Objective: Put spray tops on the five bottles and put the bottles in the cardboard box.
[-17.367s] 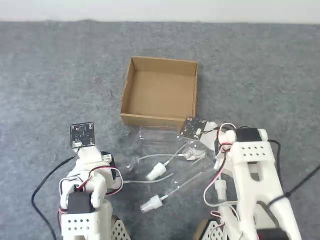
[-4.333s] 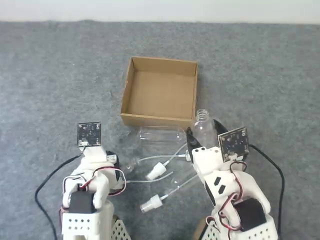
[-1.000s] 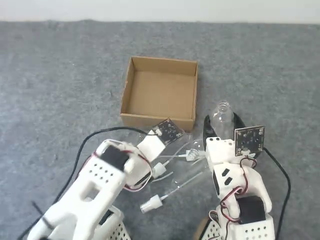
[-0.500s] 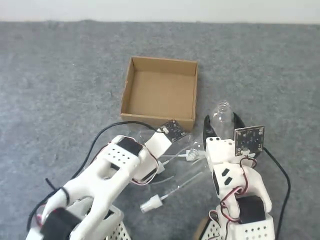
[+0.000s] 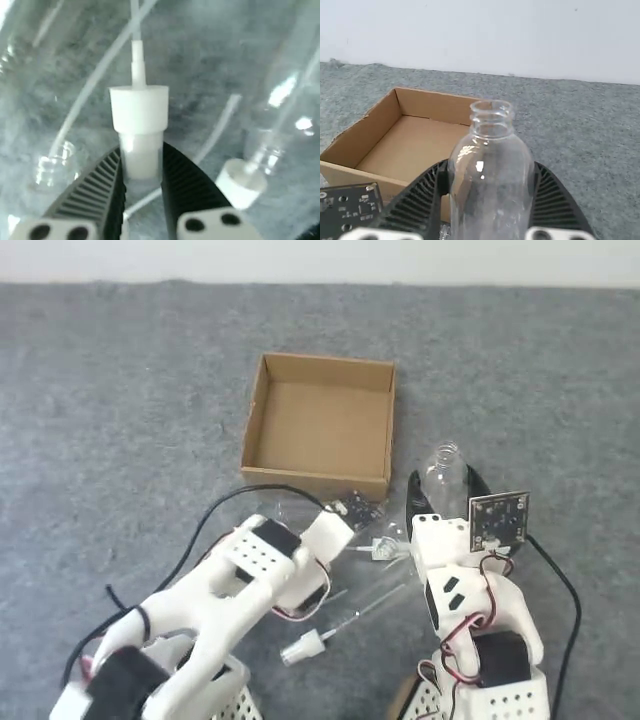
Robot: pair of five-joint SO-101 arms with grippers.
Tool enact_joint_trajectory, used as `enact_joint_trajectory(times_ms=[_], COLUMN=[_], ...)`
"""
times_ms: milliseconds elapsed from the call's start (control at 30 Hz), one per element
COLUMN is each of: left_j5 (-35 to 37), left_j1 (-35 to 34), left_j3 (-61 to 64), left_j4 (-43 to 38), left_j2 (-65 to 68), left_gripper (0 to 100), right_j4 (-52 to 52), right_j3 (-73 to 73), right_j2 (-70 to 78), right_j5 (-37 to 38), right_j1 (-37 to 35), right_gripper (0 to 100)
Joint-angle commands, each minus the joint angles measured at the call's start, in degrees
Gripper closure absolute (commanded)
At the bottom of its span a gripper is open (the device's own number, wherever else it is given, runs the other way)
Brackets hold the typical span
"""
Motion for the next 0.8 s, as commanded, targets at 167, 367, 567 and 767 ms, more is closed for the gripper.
enact_joint_trajectory(times_ms=[167,367,567,767], left_j5=[1.7,-3.7,-9.1,-12.9], left_j1=[0.9,-7.2,-14.5,-17.3], left_j3=[-8.7,-17.0,-22.0,-25.6], left_j4=[11.2,19.9,26.4,32.4], left_j2=[-9.6,-9.7,-10.1,-10.1], left_gripper=[99,99,99,99], right_j4=[-1.3,-1.3,-1.3,-1.3], right_j3=[-1.0,-1.0,-1.0,-1.0], right_j2=[-0.8,-0.8,-0.8,-0.8], right_j5=[-0.4,-0.4,-0.4,-0.4], right_j1=[0.9,0.9,0.8,0.8], right_gripper=[88.1,88.1,88.1,88.1])
